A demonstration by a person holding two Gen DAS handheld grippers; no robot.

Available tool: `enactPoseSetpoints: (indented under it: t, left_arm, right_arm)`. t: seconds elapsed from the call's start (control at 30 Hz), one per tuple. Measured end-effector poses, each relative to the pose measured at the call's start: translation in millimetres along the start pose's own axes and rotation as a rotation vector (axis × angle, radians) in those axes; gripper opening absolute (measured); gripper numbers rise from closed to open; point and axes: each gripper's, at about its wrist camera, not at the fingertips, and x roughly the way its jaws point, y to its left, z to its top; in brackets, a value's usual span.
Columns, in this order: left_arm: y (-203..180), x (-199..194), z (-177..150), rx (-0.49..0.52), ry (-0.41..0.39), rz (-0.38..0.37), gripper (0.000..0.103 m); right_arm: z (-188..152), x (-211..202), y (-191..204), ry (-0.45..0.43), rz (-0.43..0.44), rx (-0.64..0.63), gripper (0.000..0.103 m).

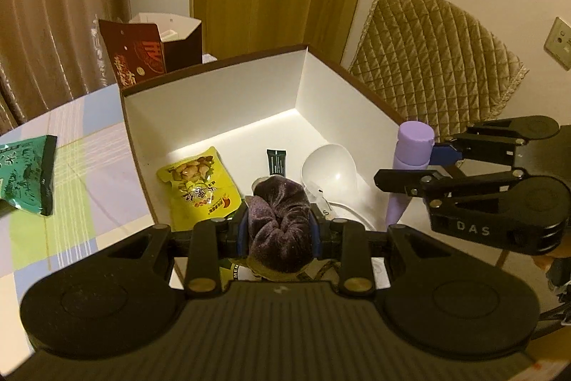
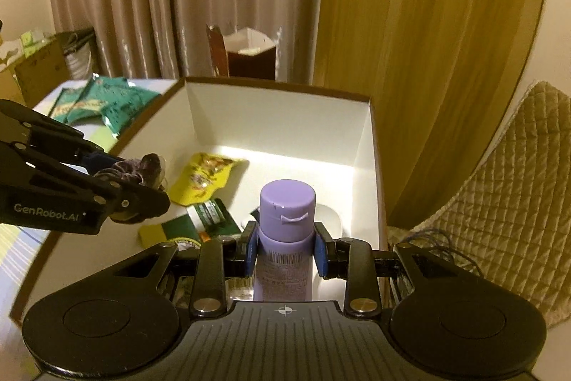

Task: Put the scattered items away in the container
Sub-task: 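Lift and carry the tube and scrunchie over the shoebox with both grippers, then open both grippers to drop the tube and scrunchie into the box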

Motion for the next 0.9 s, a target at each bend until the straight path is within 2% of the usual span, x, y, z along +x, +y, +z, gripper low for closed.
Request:
enactPoseSetpoints:
  t: [0.33, 0.9]
  left_arm:
    - [1.6, 22.5, -2.7, -0.004, 0.04, 0.008, 0.027]
    - [3.7, 33.0, -1.6, -0.003, 0.059, 0.004, 0.027]
  right_arm:
    - [-2.8, 18.4, -0.3, 0.051, 0.002, -0.059, 0.029]
    - [0.5, 37.4, 0.6, 0.095, -0.013, -0.098, 0.029]
